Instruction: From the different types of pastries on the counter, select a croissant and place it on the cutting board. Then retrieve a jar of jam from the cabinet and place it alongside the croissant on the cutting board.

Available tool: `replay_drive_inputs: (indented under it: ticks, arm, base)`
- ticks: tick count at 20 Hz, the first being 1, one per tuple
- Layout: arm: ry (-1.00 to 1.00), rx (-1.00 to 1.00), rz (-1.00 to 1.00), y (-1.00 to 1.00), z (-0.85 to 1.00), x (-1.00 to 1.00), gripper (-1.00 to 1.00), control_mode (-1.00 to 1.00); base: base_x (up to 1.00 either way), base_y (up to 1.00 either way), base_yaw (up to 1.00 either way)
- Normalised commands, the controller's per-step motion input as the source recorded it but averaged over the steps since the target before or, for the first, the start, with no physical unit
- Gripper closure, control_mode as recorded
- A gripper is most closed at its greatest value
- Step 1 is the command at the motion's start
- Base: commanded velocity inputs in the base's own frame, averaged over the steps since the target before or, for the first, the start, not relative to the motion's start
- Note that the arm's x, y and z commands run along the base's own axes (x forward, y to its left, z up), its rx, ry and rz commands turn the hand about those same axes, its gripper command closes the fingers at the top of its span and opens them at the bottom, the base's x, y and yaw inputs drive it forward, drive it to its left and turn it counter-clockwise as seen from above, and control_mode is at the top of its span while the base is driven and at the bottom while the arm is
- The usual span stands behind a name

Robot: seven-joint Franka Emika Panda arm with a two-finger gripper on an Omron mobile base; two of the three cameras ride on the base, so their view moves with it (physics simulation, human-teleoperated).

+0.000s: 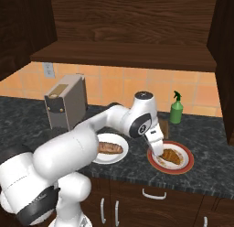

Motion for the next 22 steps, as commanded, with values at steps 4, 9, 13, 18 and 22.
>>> replay_drive_inputs:
  ticks: [4, 9, 13, 18, 22]
  arm:
    - [0.23, 0.00, 0.39, -0.59, -0.17, 0.19, -1.00, -1.00]
    - [0.00, 0.11, 0.05, -0.30, -0.18, -0.06, -1.00, -1.00]
    - [-0.03, 0.01, -0.04, 0.01, -0.51, -0.09, -1.00, -1.00]
    - [-0.06, 0.04, -0.09, 0.00, -0.62, -0.23, -1.00, -1.00]
    - [-0.12, 0.01, -0.16, 0.00, 0.01, 0.74, -1.00, -1.00]
  base:
    - [0.00, 0.00, 0.00]
    - [0.00, 0.00, 0.00]
    - [0.00, 0.00, 0.00]
    - [0.00, 0.00, 0.00]
    - [0.00, 0.00, 0.00]
